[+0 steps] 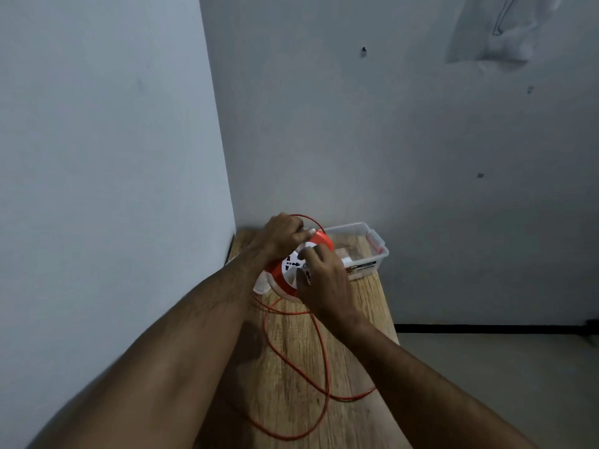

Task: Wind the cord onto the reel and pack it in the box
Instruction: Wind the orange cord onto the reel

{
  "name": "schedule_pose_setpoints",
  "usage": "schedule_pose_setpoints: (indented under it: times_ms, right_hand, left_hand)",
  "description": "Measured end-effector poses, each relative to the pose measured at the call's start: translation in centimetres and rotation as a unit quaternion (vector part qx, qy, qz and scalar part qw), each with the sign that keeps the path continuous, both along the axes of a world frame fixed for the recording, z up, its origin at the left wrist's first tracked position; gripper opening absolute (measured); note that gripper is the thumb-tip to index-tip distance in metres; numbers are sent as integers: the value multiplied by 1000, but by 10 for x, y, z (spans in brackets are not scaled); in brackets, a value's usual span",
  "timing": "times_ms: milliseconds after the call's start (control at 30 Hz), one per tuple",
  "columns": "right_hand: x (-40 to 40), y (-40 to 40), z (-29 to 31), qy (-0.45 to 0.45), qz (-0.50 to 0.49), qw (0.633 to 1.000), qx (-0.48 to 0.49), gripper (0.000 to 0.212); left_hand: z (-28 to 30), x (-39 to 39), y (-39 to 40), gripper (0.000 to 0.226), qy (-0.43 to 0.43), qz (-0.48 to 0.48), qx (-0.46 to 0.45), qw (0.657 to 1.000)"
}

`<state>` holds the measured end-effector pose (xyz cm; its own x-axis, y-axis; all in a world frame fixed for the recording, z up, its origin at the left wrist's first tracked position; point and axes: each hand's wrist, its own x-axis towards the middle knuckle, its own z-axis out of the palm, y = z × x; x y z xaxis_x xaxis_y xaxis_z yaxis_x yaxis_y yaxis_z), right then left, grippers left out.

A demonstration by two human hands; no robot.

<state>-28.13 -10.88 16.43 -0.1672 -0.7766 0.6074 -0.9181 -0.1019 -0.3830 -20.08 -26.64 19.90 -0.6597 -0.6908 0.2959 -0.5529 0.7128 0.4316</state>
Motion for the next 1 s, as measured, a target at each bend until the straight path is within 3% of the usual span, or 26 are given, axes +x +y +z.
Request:
schedule_pose_setpoints:
  times_ms: [33,100,200,600,700,800,900,1000]
  right_hand:
    - [-3,1,-3,94,14,995,30,44]
    - [-6,0,-8,201,8,975,91,61]
    - [-8,0,-10,236,4,964,123,73]
    - [-1,-6,-11,90,-13,991,103,78]
    - [-3,-7,-4,12,16,993,115,67]
    - [3,-10,1,-180,-28,979,90,45]
    - [11,-22,-1,-328,-120,934,73,58]
    - [18,-30,-1,-501,-169,846,71,66]
  left_hand:
    - [0,0,-1,49,1,0,4,1000]
    - [1,-1,-2,49,1,-6,6,1000]
    - [5,-2,-1,53,-32,-28,0,999]
    - [2,3,5,50,-25,-23,18,999]
    - [2,1,8,46,-33,-20,12,999]
    - [2,0,5,48,-16,9,4,1000]
    - [3,-4,5,54,-11,26,-4,1000]
    - [3,-6,7,53,-19,24,-11,999]
